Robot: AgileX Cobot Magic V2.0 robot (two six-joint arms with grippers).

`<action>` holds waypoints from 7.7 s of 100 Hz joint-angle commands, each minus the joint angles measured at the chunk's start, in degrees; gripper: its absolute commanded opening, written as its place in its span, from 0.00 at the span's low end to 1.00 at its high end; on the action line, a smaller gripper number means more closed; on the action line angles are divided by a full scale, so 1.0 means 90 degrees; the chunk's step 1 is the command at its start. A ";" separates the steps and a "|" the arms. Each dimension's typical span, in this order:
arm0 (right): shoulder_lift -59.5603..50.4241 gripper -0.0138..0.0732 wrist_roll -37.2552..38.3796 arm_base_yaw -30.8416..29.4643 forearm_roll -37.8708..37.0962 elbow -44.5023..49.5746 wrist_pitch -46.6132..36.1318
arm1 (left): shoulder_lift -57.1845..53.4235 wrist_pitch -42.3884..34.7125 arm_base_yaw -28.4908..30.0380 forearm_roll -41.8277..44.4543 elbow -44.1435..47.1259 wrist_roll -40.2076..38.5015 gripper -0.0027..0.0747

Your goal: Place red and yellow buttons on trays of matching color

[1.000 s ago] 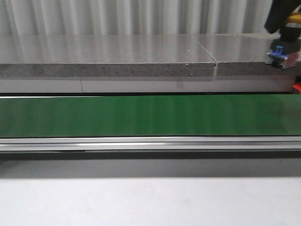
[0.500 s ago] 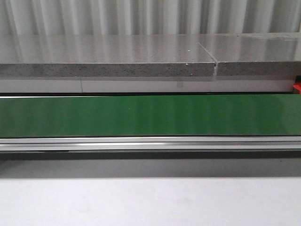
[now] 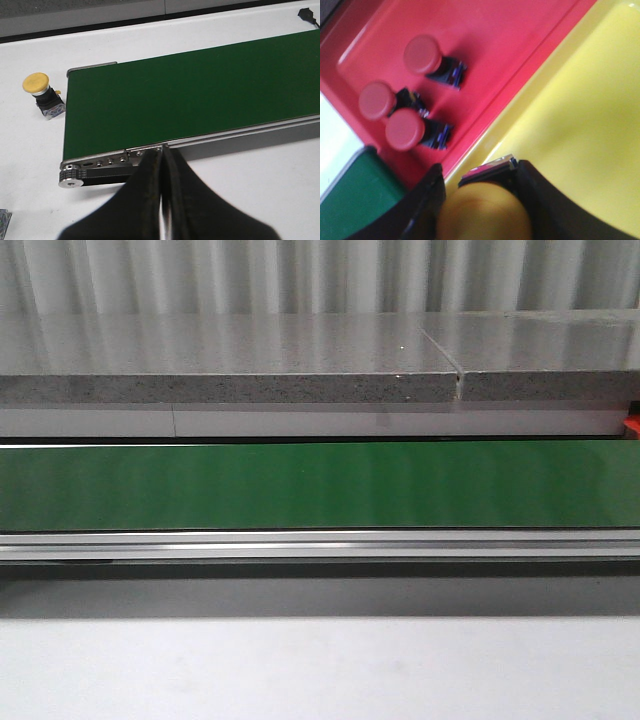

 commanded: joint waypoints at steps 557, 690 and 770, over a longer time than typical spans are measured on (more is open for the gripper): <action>-0.6509 0.08 -0.0547 0.5694 -0.1905 0.2515 0.0532 | 0.5308 0.1204 0.4547 0.0277 -0.2155 -0.1673 0.59; -0.6509 0.08 -0.0547 0.5694 -0.1905 0.2515 0.0526 | 0.7113 0.0066 0.4547 0.0264 -0.2805 -0.1487 0.18; -0.6509 0.08 -0.0547 0.5694 -0.1905 0.2515 0.0526 | 0.4545 0.0607 0.2996 0.0191 -0.2805 -0.1099 0.17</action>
